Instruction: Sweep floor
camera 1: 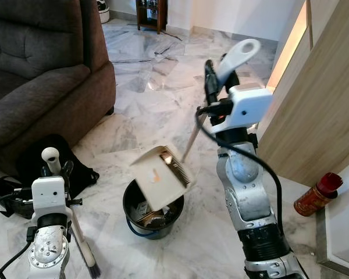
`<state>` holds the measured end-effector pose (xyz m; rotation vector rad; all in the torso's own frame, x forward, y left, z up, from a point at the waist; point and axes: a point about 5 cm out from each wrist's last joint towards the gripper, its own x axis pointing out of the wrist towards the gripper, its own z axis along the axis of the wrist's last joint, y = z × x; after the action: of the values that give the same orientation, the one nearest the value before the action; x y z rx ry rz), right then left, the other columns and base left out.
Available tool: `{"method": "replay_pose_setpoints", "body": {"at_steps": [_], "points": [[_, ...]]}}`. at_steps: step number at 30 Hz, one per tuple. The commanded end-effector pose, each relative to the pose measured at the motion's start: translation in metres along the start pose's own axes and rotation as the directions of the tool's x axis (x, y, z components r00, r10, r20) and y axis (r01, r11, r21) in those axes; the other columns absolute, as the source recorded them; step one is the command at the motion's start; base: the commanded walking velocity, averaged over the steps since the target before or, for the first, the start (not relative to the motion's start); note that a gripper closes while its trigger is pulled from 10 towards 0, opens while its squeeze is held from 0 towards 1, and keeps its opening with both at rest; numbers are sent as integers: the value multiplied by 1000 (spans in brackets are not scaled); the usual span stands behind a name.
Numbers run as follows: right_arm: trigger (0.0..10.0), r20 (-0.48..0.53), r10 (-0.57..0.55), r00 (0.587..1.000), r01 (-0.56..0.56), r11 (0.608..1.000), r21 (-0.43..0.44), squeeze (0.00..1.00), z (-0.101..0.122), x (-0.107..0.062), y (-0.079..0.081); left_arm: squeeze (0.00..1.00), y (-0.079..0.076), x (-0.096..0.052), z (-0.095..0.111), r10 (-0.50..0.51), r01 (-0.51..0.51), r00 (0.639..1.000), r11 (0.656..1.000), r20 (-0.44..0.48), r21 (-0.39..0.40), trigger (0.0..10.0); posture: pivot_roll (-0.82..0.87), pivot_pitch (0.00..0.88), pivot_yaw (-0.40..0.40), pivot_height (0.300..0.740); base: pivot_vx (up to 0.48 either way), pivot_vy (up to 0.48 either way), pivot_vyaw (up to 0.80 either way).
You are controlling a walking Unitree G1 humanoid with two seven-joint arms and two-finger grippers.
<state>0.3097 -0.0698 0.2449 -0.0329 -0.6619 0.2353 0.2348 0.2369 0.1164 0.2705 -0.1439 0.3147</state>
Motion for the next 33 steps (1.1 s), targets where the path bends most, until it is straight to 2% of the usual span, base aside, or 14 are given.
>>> {"method": "replay_pose_setpoints", "body": {"at_steps": [1, 16, 22, 33], "points": [[10000, 136, 66, 989, -67, 998, 6, 0, 25, 1, 12, 0, 0, 1, 12, -8, 7, 998, 1000, 65, 13, 10000, 197, 85, -24, 740, 0, 0, 0], [10000, 176, 89, 980, -86, 996, -20, 0, 33, -5, 20, 0, 0, 0, 12, -8, 7, 998, 1000, 67, 14, 10000, 201, 91, -28, 740, 0, 0, 0], [10000, 212, 93, 973, -76, 993, -86, 0, 38, -5, 22, 0, 1, 1, 12, -12, 10, 997, 1000, 73, 23, 10000, 202, 92, -29, 740, 0, 0, 0], [10000, 200, 84, 976, -75, 996, -53, 0, 38, -8, 27, 0, 1, 1, 13, -13, 10, 997, 999, 78, 31, 10000, 207, 97, -31, 740, 0, 0, 0]]}}
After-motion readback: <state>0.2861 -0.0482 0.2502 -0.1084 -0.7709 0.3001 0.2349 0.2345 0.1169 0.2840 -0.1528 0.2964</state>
